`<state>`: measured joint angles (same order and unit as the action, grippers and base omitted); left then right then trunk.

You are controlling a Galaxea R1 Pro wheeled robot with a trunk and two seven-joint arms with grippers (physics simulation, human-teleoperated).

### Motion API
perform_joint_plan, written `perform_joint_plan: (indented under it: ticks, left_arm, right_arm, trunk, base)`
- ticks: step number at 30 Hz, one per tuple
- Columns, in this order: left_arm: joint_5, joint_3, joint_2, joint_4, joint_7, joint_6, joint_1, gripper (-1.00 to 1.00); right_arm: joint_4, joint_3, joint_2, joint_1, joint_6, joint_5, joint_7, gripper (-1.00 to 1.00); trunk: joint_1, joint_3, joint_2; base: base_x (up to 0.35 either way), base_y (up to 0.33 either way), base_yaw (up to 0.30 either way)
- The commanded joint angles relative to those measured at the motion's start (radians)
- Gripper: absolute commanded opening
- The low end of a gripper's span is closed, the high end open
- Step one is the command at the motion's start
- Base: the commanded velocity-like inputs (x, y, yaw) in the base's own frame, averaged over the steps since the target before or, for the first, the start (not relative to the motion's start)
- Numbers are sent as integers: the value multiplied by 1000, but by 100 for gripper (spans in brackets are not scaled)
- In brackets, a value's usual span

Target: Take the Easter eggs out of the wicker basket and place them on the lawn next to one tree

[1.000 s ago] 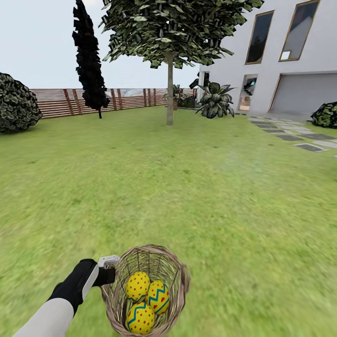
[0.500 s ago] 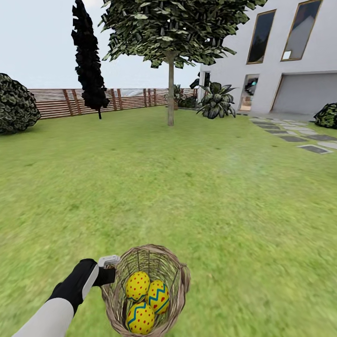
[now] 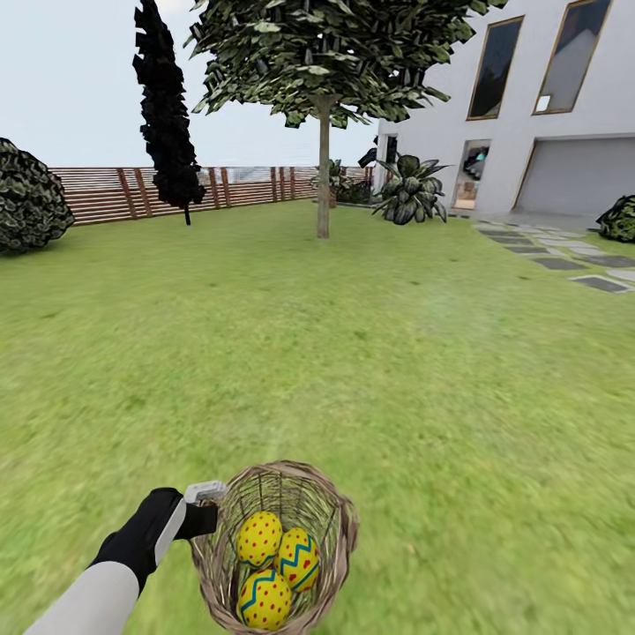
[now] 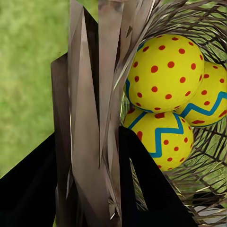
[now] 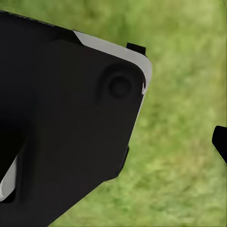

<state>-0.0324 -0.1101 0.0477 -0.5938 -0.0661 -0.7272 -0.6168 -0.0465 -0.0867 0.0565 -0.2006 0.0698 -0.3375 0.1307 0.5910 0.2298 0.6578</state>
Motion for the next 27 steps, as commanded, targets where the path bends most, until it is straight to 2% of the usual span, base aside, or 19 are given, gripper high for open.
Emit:
perform_joint_plan:
  ticks: [1,27]
  left_arm:
    - [-13,-3,0,-1,-3,-6,0,-100]
    - [-12,-3,0,-1,-3,-6,0,-100]
  right_arm:
    - [-4,-8,1,-2,7,-8,1,100]
    - [-4,-8,1,-2,7,-8,1,100]
  trunk:
    - [1,1,1]
    - [1,1,1]
  base:
    - [324,103,0]
    - [324,103,0]
